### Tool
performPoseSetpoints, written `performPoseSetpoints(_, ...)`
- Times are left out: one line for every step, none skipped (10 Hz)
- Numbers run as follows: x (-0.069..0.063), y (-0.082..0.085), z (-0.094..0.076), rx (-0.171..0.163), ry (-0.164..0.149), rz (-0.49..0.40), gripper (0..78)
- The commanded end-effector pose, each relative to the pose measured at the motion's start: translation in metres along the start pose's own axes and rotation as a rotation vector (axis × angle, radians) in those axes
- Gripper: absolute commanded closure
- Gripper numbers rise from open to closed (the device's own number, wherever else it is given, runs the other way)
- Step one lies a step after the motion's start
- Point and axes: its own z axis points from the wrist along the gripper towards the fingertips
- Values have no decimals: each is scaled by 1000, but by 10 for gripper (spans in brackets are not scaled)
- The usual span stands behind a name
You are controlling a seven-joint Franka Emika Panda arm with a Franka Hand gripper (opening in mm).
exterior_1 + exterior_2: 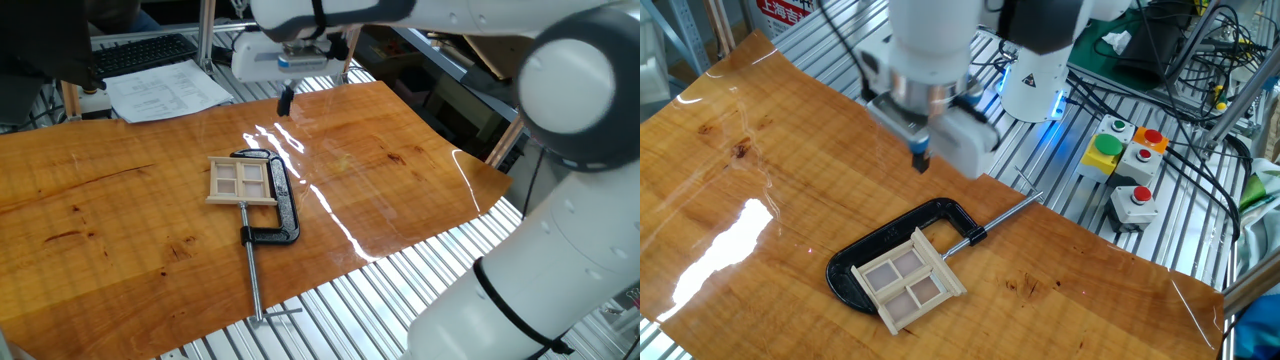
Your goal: Open a sliding window
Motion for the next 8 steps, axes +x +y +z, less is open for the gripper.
performPoseSetpoints(-34, -1, 1, -19, 1, 27, 776)
performPoseSetpoints(-38, 0, 6, -27, 2, 32, 776)
performPoseSetpoints(-40, 0, 10, -31, -6, 34, 776)
performPoseSetpoints(-40, 0, 11, -31, -7, 42, 776)
performPoseSetpoints(-40, 0, 11, -36, -5, 42, 776)
performPoseSetpoints(-40, 0, 11, -37, -6, 39, 776)
performPoseSetpoints(-40, 0, 11, -39, -20, 40, 776)
performPoseSetpoints(-40, 0, 11, -46, -33, 40, 776)
